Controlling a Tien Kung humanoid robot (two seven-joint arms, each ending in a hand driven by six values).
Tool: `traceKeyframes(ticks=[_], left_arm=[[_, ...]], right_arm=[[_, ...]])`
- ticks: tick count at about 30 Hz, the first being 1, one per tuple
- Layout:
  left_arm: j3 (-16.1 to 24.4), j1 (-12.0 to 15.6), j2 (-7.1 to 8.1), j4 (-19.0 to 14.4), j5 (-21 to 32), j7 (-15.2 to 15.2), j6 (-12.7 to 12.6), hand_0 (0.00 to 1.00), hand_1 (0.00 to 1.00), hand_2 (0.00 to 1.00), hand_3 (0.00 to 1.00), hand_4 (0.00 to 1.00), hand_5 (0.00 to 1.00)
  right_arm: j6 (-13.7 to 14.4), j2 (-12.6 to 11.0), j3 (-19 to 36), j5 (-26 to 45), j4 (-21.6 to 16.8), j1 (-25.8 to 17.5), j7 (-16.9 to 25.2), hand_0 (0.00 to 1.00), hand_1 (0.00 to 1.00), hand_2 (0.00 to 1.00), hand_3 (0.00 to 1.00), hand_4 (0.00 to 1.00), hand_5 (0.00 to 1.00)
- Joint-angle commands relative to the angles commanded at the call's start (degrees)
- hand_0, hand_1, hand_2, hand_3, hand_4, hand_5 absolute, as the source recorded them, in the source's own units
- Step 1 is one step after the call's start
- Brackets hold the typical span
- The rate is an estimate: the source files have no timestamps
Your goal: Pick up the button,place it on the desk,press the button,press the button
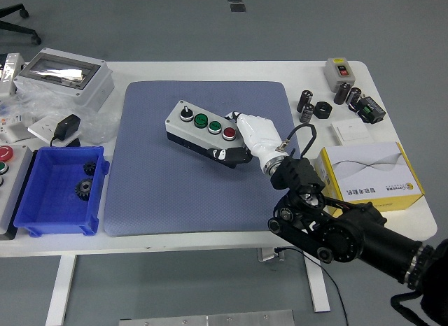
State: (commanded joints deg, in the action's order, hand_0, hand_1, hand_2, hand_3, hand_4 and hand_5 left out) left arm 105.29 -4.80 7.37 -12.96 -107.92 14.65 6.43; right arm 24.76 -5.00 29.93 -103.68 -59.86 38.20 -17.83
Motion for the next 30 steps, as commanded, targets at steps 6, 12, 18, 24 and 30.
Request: traceKeyframes(ticks=[6, 12, 18, 24, 30], left_arm=[[-0.34, 0.09, -0.14, -0.24, 0.59, 0.55, -0.29, 0.660, 0.556, 0.502, 0.566, 0.396, 0.037], [-0.48, 0.01, -0.19, -0.34, 0.63, 0.83, -0.45, 0.660, 0.558, 0.503, 0.566, 0.401, 0.041], [-0.51, -0.10, -0.31, -0.35, 0.52, 0.84, -0.42, 0.661, 0.560, 0.503, 0.566, 0.406, 0.048], [-0.57, -0.13, -0.42, -0.48, 0.60, 1.10, -0.38, 0.661, 0.560, 0.502, 0.565, 0.407, 0.054], [-0.58, -0.14, -0.45, -0.63, 0.71, 1.41, -0.32, 0.661, 0.561, 0.502, 0.565, 0.409, 0.058]], right_arm=[[-6.11, -4.91, 1.76, 7.63, -4.44, -0.45, 10.36, 0.073, 0.265, 0.316, 0.194, 0.002, 0.002], [-10.03, -9.29, -3.80, 7.35, -9.51, 0.43, 18.39, 0.080, 0.262, 0.298, 0.185, 0.002, 0.002], [-7.24, -8.78, -7.77, 0.17, -6.48, 0.03, 18.68, 0.103, 0.268, 0.295, 0.188, 0.002, 0.002], [-5.85, -7.89, -7.38, -4.51, -2.55, -0.53, 18.97, 0.206, 0.312, 0.308, 0.195, 0.002, 0.002], [-5.68, -7.98, -7.53, -4.77, -2.00, -0.48, 19.16, 0.240, 0.336, 0.309, 0.201, 0.002, 0.002]])
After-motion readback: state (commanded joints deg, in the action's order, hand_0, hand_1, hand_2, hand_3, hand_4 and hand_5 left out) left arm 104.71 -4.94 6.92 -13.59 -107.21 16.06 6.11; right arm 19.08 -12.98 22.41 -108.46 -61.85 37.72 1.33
